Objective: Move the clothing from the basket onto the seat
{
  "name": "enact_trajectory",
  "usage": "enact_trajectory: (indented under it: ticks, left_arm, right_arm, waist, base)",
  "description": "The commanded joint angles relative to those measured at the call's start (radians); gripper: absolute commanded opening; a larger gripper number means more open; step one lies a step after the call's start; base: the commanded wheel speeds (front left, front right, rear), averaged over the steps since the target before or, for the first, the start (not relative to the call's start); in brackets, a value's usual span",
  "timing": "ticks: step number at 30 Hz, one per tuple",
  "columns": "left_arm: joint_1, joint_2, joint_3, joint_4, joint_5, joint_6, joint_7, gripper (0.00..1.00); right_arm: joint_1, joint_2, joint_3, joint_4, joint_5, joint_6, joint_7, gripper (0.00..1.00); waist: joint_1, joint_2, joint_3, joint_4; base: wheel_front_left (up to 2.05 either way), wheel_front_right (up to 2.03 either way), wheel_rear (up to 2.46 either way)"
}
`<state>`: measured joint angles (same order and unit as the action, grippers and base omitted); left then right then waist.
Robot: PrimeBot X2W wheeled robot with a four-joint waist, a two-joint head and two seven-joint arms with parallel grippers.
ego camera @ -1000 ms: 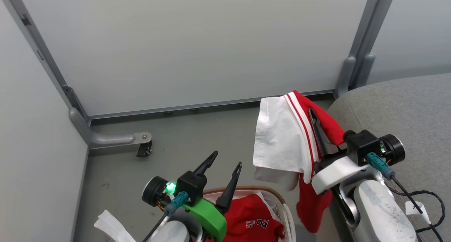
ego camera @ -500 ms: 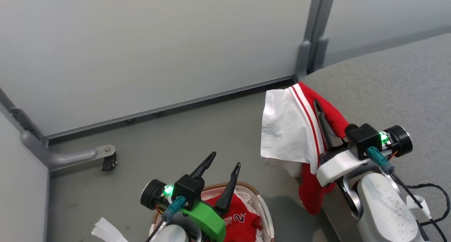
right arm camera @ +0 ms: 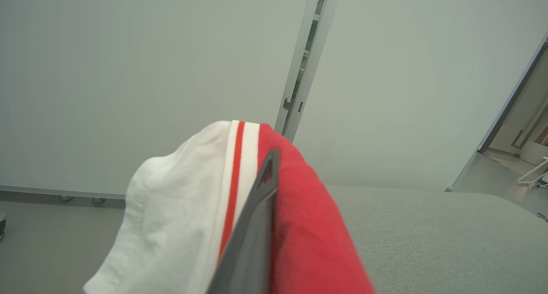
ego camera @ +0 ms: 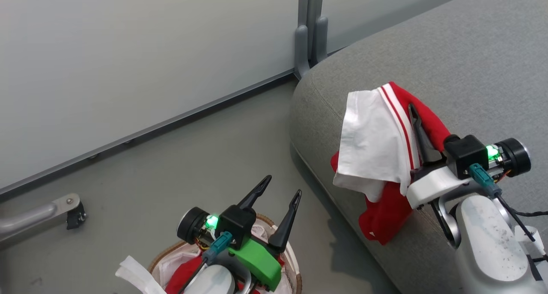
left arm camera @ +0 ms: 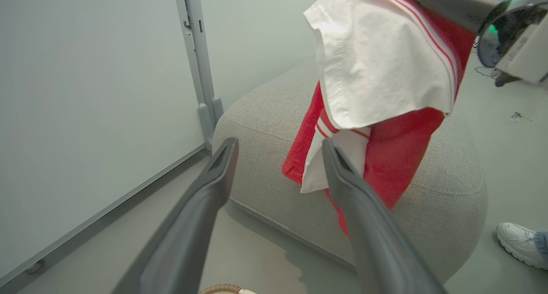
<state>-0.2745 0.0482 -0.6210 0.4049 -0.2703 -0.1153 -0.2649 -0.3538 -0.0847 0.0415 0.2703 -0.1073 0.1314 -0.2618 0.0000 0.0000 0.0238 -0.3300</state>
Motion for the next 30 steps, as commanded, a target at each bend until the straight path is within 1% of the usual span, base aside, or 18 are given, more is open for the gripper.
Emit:
enact_trajectory:
  ticks: [1, 5, 6, 11, 17, 21, 24, 30]
  left_arm:
    - [-0.025, 0.004, 0.001, -0.004, 0.015, 0.001, 0.001, 1.00]
    - [-0.052, 0.006, 0.017, -0.009, 0.043, -0.003, 0.001, 1.00]
    - [-0.059, 0.008, 0.019, -0.012, 0.050, -0.004, 0.001, 1.00]
    - [-0.103, 0.025, 0.020, -0.034, 0.081, -0.008, 0.001, 1.00]
    - [-0.166, 0.049, -0.004, -0.051, 0.113, -0.014, 0.001, 1.00]
    - [-0.208, 0.068, -0.017, -0.063, 0.126, -0.016, 0.001, 1.00]
    - [-0.237, 0.079, -0.031, -0.069, 0.134, -0.015, 0.001, 1.00]
    - [-0.276, 0.101, -0.039, -0.089, 0.145, -0.015, 0.001, 1.00]
  right_arm:
    - [-0.031, -0.006, -0.004, -0.008, 0.001, -0.001, -0.005, 0.00]
    - [-0.111, -0.020, 0.005, 0.015, -0.006, -0.001, -0.005, 0.00]
    - [-0.138, -0.032, 0.008, 0.023, -0.006, -0.001, -0.005, 0.00]
    - [-0.353, -0.120, 0.030, 0.072, -0.044, -0.001, -0.005, 0.00]
    - [-0.636, -0.248, 0.017, 0.150, -0.061, -0.001, -0.004, 0.00]
    - [-0.787, -0.324, -0.008, 0.216, -0.029, -0.001, 0.002, 0.00]
    - [-0.856, -0.387, -0.044, 0.261, -0.022, -0.001, 0.005, 0.00]
    - [-0.901, -0.457, -0.108, 0.380, -0.011, -0.001, 0.001, 0.00]
  waist:
    - [0.0000, 0.0000, 0.061, -0.026]
    - [0.0000, 0.0000, 0.125, -0.022]
    - [0.0000, 0.0000, 0.141, -0.019]
    - [0.0000, 0.0000, 0.239, 0.005]
    - [0.0000, 0.0000, 0.364, 0.054]
    - [0.0000, 0.0000, 0.433, 0.083]
    - [0.0000, 0.0000, 0.487, 0.106]
    - [0.0000, 0.0000, 0.573, 0.129]
  base:
    - [0.00, 0.00, 0.00]
    - [0.00, 0.00, 0.00]
    - [0.00, 0.00, 0.00]
    - [0.00, 0.00, 0.00]
    - [0.00, 0.00, 0.00]
    - [0.00, 0.00, 0.00]
    - [0.00, 0.00, 0.00]
    - [0.00, 0.00, 0.00]
